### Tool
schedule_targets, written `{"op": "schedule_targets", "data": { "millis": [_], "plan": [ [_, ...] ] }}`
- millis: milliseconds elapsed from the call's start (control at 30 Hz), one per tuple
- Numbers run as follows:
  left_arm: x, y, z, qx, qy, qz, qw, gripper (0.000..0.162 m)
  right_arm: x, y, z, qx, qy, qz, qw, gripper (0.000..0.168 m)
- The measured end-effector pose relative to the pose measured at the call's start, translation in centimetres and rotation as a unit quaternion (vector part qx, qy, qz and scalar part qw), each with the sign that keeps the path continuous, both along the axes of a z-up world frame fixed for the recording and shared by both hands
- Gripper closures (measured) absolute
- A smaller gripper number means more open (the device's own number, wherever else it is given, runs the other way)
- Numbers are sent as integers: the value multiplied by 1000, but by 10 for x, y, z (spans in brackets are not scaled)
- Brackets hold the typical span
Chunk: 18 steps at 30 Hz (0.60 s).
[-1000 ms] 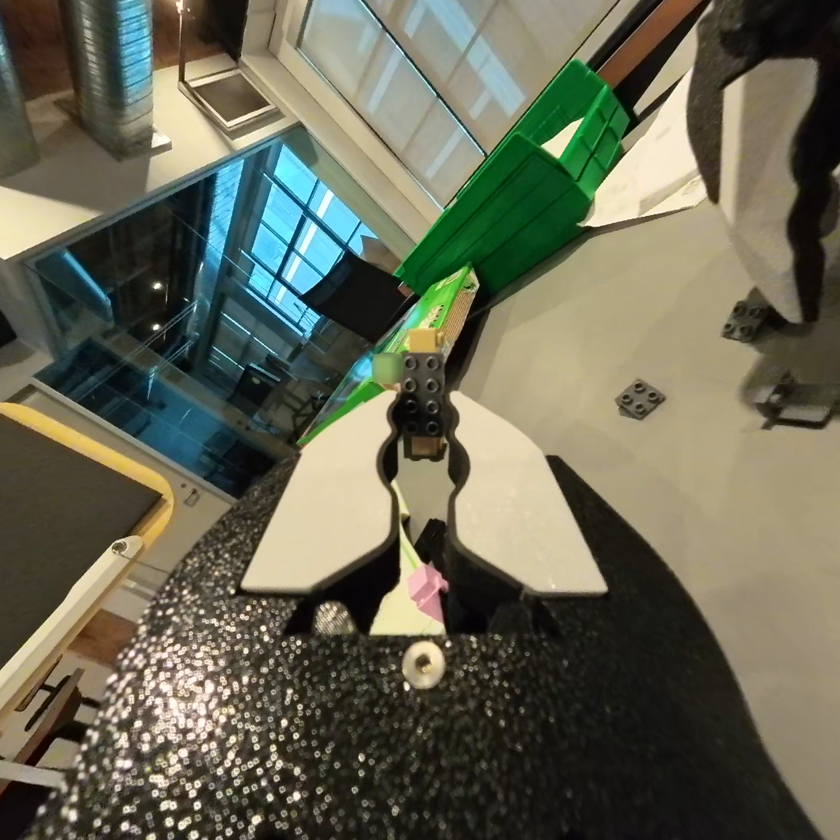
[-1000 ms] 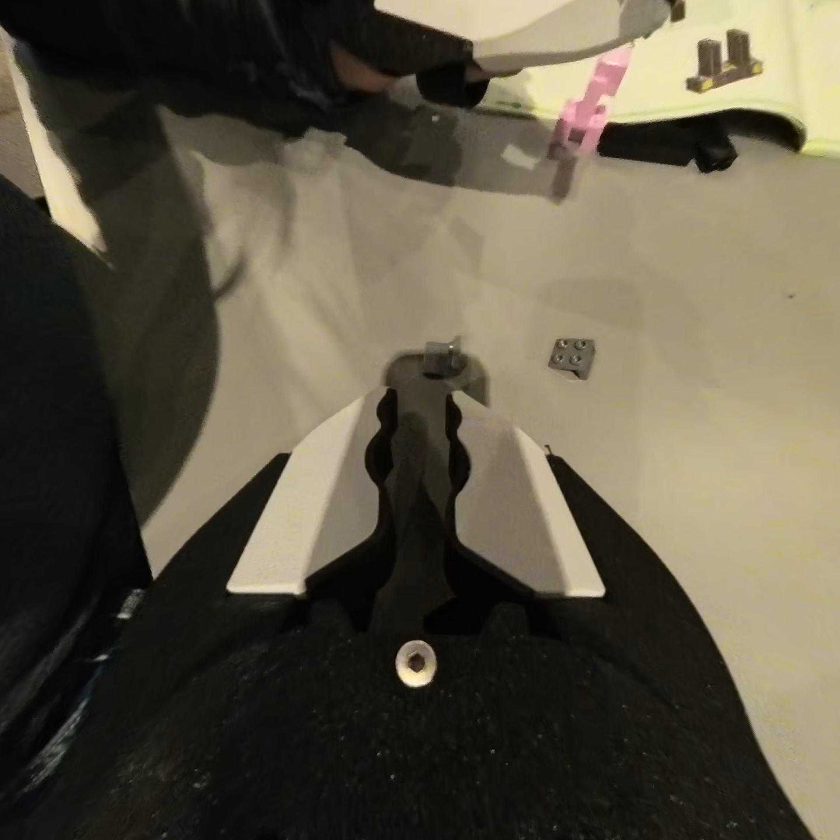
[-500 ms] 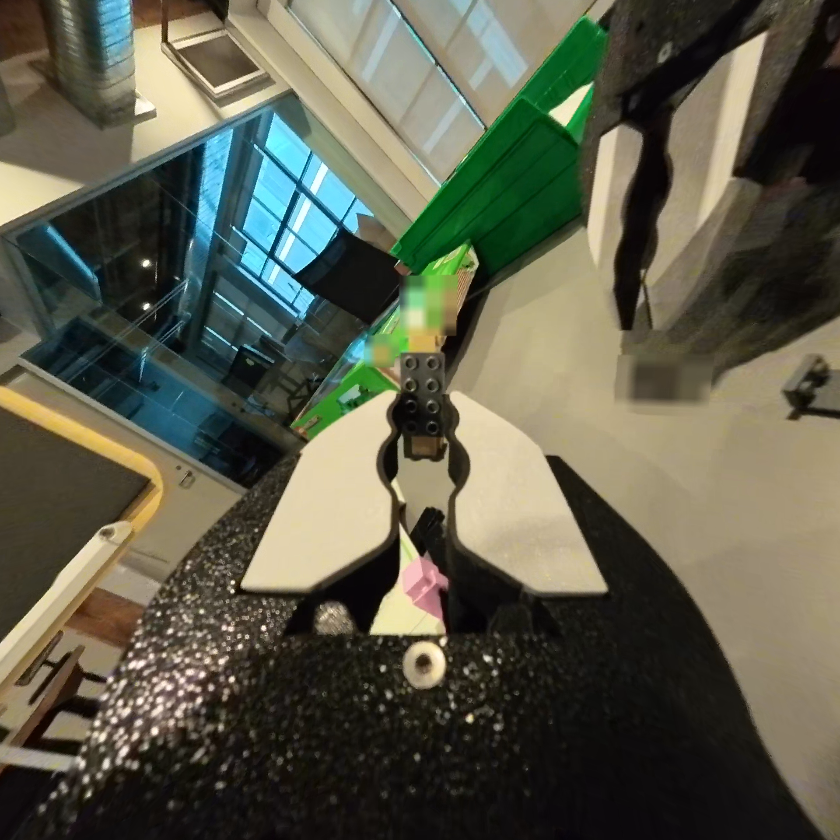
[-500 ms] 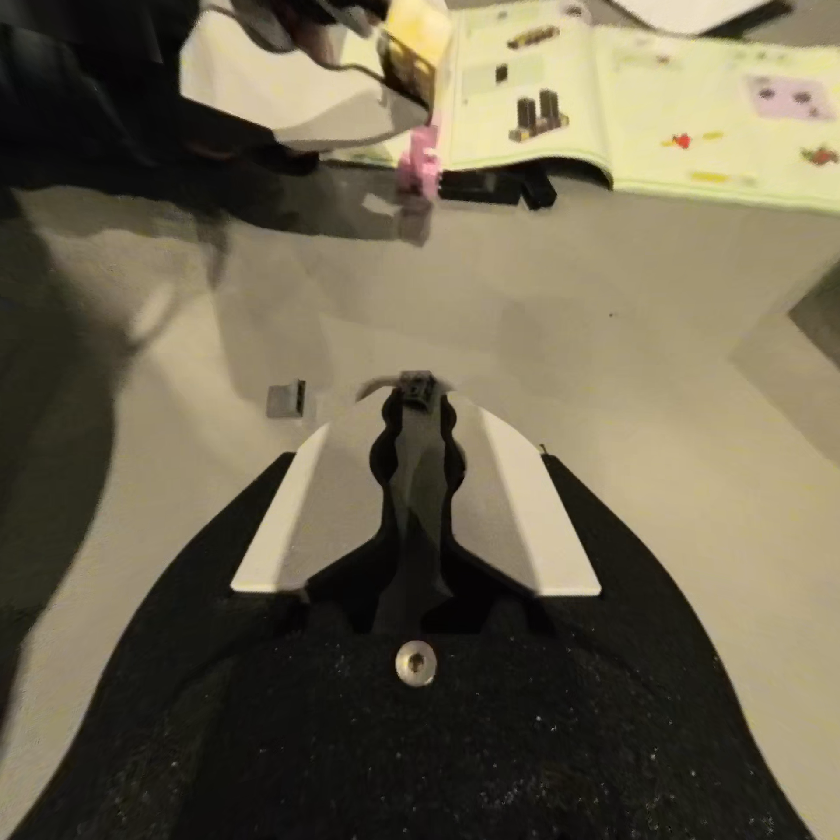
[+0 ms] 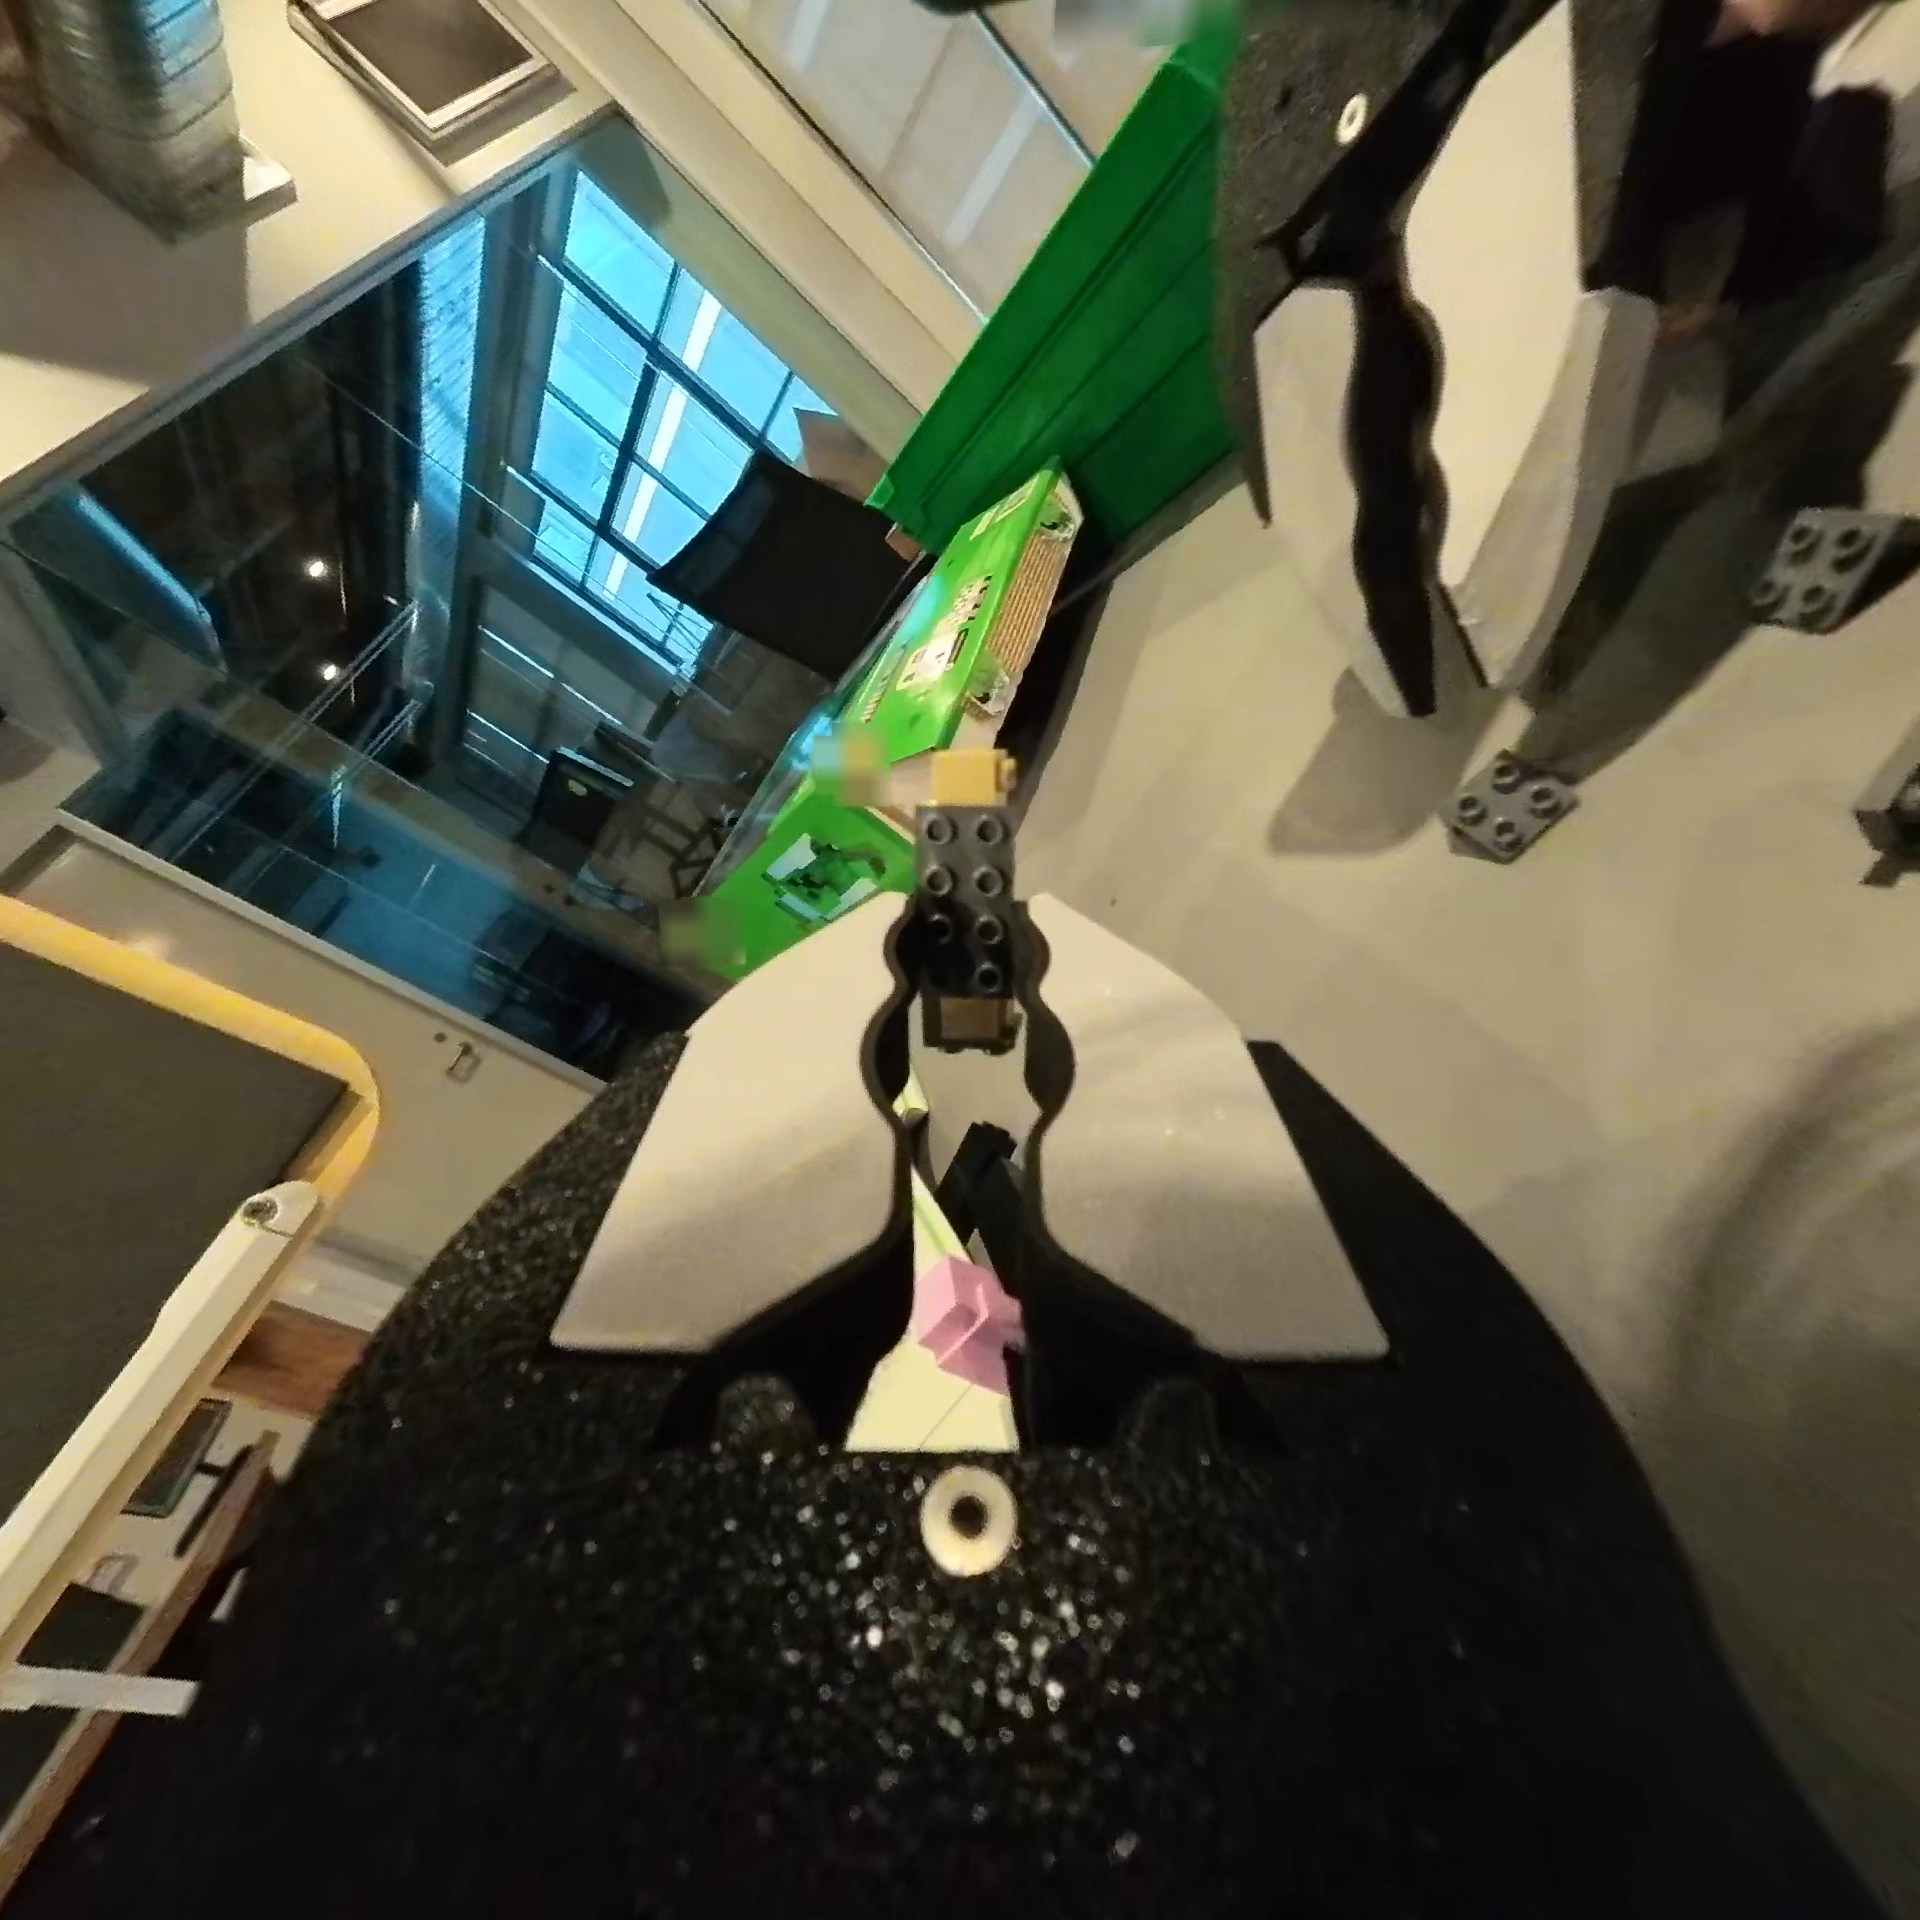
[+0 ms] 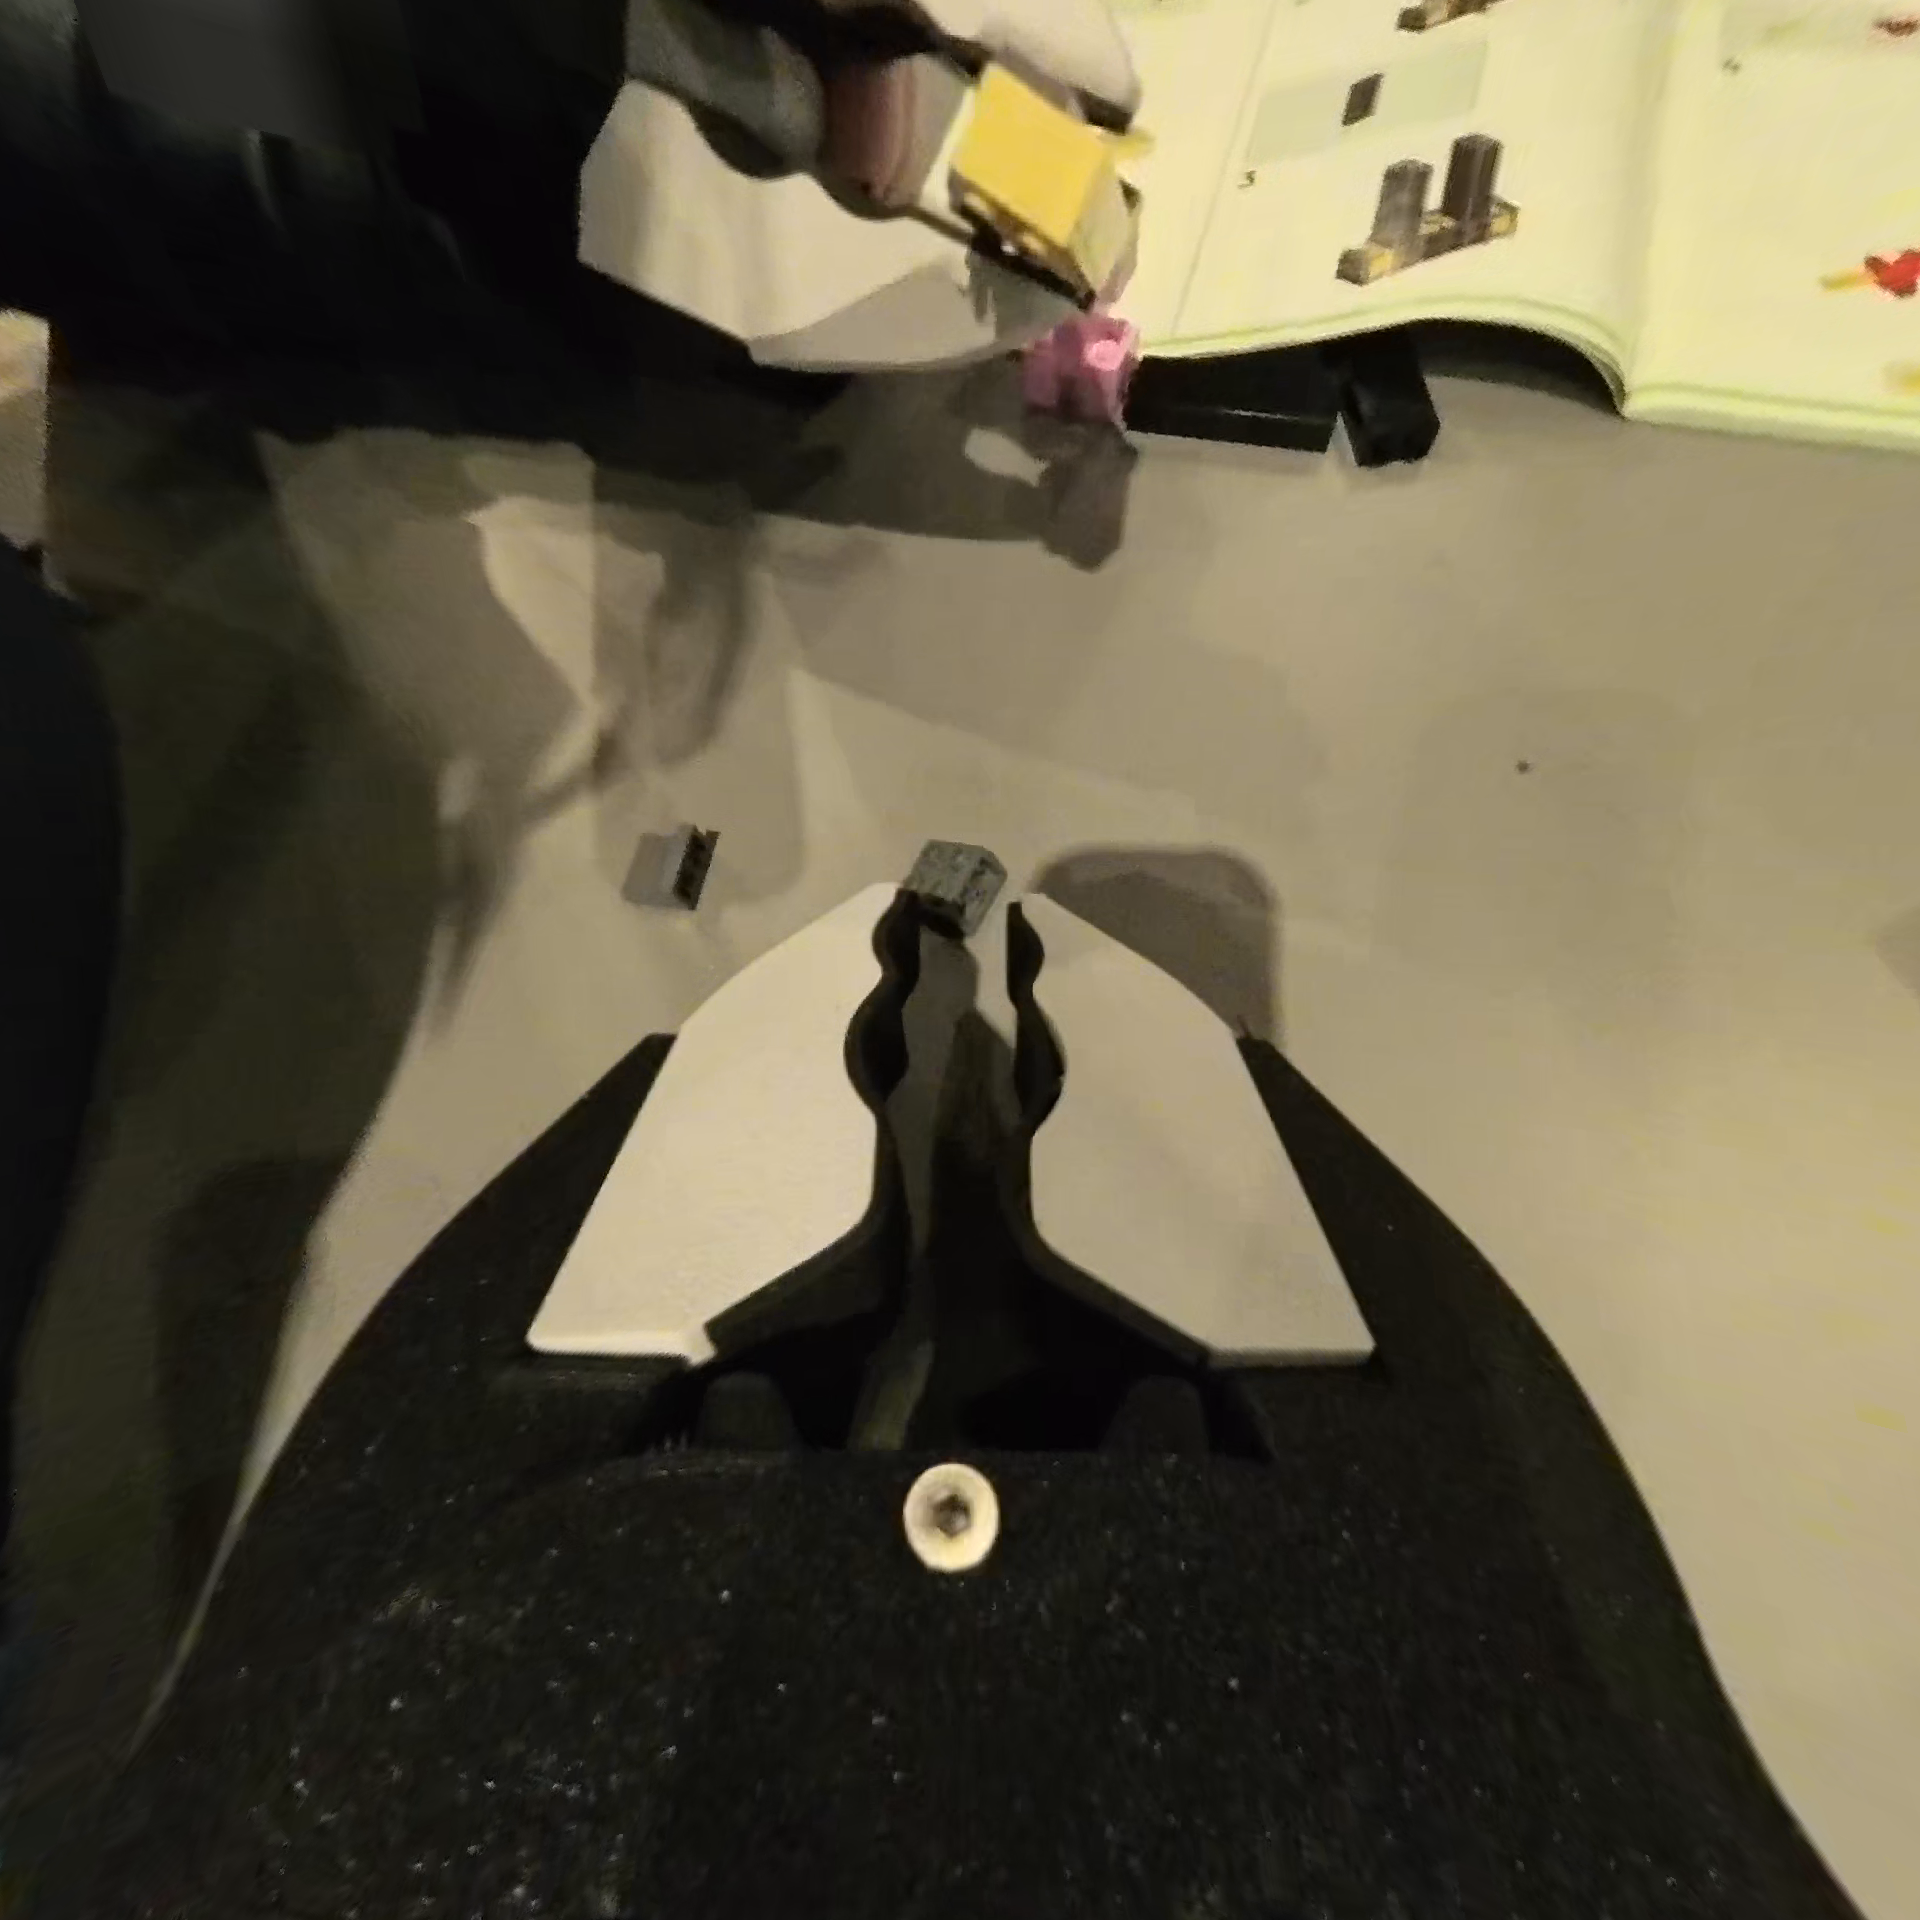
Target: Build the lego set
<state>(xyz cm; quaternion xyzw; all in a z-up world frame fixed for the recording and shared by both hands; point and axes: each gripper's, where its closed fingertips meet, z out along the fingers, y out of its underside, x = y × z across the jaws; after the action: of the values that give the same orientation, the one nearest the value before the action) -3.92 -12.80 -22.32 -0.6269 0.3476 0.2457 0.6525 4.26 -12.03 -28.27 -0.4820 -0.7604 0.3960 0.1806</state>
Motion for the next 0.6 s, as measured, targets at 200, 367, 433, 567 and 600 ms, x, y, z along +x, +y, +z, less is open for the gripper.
{"op": "schedule_targets", "data": {
  "millis": [200,367,433,567,600],
  "plan": [
    [0,2,-4,-6,27,11,1000,146,3,2,-9,-37,-138,-47,989,158],
    [4,1,-6,-8,41,3,999,146,9,-9,2,-29,-128,-147,980,166],
    [7,1,-8,-11,48,-5,999,146,13,-17,-1,-6,-141,-147,979,168],
    [8,-1,-9,-15,55,-7,998,146,7,-19,-8,48,-136,-165,976,168],
    [7,-1,-8,-15,53,-4,998,146,6,-18,-9,56,-136,-171,974,168]
  ]
}}
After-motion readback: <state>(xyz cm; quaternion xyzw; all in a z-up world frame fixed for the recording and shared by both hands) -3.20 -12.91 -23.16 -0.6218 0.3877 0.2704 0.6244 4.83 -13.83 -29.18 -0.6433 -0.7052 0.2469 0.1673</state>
